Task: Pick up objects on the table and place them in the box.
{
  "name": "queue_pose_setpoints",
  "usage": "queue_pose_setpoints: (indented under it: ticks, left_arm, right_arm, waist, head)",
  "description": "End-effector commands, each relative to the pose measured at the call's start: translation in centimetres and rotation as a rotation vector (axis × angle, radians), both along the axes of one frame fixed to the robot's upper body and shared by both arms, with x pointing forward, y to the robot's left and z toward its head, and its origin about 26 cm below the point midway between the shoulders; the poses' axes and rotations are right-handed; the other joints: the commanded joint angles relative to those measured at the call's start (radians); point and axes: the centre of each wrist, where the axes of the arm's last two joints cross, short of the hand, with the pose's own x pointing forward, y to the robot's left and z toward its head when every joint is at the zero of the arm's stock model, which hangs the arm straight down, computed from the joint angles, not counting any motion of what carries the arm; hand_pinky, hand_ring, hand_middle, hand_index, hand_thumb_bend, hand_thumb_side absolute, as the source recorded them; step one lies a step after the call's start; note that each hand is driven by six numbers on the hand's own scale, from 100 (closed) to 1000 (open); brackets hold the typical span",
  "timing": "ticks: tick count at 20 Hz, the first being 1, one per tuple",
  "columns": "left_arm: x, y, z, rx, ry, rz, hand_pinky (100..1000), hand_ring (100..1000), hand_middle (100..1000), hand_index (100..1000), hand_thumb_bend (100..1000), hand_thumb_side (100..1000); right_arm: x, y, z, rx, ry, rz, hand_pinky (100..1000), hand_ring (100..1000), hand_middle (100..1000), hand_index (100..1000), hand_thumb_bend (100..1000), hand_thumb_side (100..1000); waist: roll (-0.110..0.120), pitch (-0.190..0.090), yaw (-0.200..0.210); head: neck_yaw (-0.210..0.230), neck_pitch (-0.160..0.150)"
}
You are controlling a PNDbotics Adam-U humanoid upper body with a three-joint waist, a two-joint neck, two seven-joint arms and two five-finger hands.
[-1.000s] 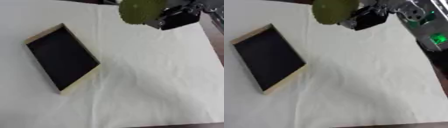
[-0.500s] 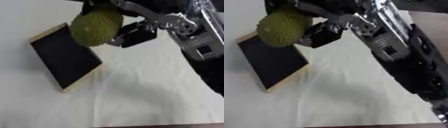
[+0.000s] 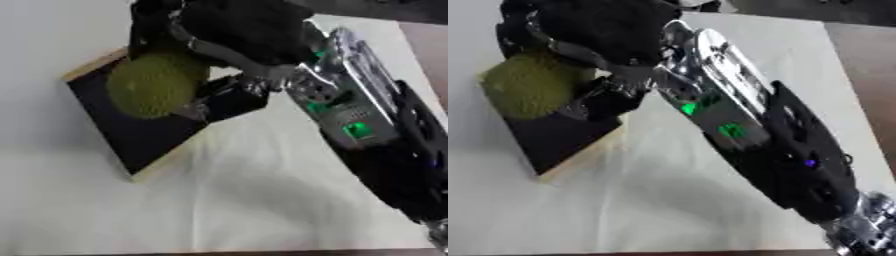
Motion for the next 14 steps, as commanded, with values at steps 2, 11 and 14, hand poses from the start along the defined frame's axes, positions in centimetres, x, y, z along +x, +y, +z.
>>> queue_pose_setpoints:
  ticks: [2, 11, 14]
  left_arm:
    - [-0.5, 0.2, 0.7, 0.018, -0.021, 0.007, 697, 663, 711, 767, 100, 602]
    - [-0.5, 0.2, 0.5, 0.015, -0.017, 0.004, 697, 663, 711, 767, 100, 603]
    - [-0.5, 0.1, 0.4, 0.012, -0.015, 0.002, 697, 662, 711, 766, 100, 604]
  right_arm:
    - [1.4, 1.5, -0.4, 0.006, -0.029, -0.022, 714, 613, 509, 615, 268, 100]
    - [4.4, 3.4, -2.9, -0.001, -0.009, -0.076, 719, 618, 513, 626, 253, 100]
    - [5.3, 3.7, -4.0, -0.024, 0.010, -0.088, 725, 625, 519, 638, 222, 100]
  waist:
    - [0.009, -0.016, 0.006]
    - [0.009, -0.012, 0.014]
    - [0.010, -0.009, 0.017]
  head:
    - [-0.021, 0.009]
    - [-0.049, 0.014]
    - [-0.052, 0.011]
